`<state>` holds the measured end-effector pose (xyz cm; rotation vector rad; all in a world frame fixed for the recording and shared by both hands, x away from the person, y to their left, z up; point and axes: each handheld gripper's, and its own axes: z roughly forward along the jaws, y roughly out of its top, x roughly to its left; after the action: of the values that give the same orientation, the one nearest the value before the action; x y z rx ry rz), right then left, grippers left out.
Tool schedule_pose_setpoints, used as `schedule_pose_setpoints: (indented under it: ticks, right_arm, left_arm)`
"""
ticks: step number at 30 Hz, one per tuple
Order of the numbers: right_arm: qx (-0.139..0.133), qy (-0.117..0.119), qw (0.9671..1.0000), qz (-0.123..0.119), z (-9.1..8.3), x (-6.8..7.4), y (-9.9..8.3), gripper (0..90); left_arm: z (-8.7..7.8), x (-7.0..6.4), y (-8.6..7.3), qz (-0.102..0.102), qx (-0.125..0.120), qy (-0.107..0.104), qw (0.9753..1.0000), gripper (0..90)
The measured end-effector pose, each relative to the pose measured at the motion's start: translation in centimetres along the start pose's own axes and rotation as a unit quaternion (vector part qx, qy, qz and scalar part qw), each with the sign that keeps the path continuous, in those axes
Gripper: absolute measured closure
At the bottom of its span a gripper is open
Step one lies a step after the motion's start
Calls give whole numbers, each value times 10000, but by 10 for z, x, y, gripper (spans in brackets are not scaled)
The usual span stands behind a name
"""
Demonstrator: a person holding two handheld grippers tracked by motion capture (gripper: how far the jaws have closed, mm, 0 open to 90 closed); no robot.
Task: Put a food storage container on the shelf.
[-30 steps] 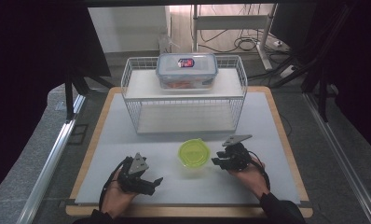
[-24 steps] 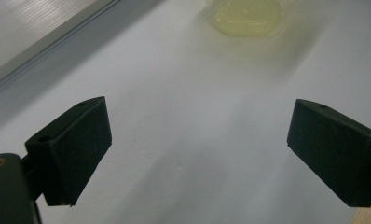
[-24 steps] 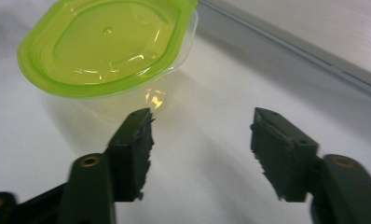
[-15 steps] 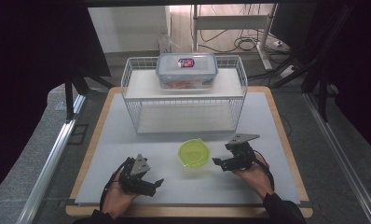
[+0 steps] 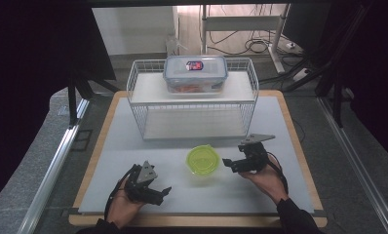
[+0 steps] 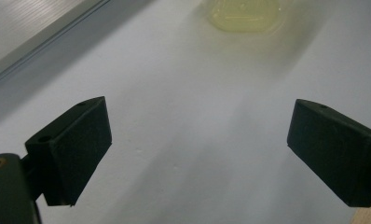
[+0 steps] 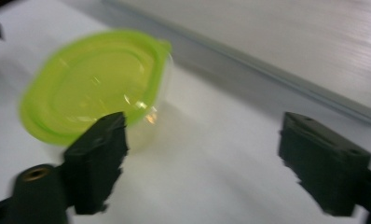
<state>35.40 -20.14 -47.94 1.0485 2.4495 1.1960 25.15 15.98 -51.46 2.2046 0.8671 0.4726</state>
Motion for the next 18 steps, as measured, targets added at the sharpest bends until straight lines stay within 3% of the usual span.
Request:
schedule_pose_setpoints:
  ticks: [4, 8, 14, 18]
  right_arm:
    - [-32, 245, 9997, 56, -3, 2, 8, 332]
    - [51, 560, 9982, 206, 5, 4, 17, 450]
    - [191, 634, 9975, 257, 25, 7, 28, 578]
    - [242, 826, 9949, 530, 38, 4, 33, 638]
  left_arm:
    - [-2, 3, -1, -72, -29, 12, 10000, 63]
    - [-2, 2, 0, -47, -22, 14, 10000, 63]
    - [-1, 1, -1, -20, -18, 17, 10000, 63]
    - [-1, 2, -1, -18, -20, 15, 10000, 63]
